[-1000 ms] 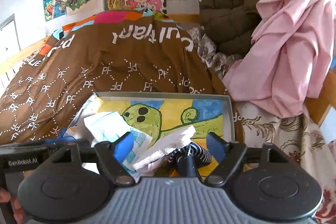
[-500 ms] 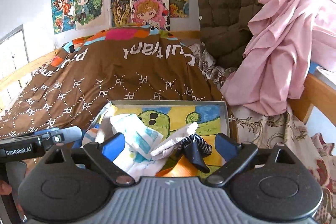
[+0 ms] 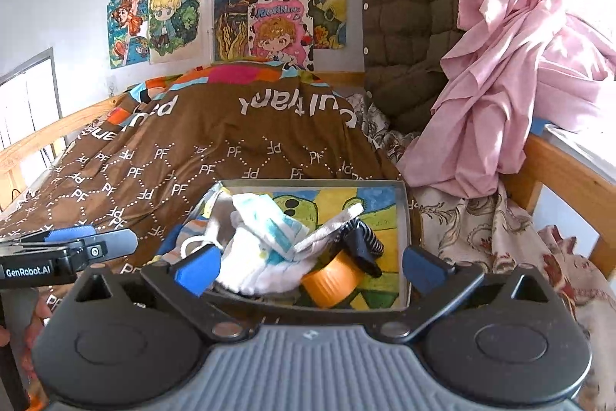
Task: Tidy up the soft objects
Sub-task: 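Lift both open tools back away from the tray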
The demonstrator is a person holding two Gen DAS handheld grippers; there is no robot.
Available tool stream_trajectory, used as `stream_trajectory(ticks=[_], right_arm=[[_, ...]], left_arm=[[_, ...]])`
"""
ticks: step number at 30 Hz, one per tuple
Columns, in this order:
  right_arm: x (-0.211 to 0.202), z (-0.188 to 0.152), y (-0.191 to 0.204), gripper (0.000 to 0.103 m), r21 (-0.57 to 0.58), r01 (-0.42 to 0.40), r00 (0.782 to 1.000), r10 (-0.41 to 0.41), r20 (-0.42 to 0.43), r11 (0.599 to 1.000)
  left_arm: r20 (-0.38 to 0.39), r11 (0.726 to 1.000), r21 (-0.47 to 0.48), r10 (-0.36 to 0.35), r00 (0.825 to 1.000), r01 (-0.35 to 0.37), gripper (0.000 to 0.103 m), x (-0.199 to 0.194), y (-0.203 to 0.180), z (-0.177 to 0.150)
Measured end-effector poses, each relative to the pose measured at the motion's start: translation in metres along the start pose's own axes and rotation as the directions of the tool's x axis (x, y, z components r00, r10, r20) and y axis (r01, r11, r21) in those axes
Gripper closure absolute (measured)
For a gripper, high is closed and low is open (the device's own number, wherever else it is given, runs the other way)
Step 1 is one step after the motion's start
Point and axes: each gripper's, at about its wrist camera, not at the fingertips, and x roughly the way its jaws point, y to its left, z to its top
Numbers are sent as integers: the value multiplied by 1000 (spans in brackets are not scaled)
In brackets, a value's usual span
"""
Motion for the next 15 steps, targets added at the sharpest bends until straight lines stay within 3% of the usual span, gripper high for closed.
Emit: stream_trajectory(ticks=[15], right_arm=[[-75,-32,31,0,-30,31,997,-29,71,999]], left_arm=[[53,998,56,-24,998,21,1,-74,-22,-24]])
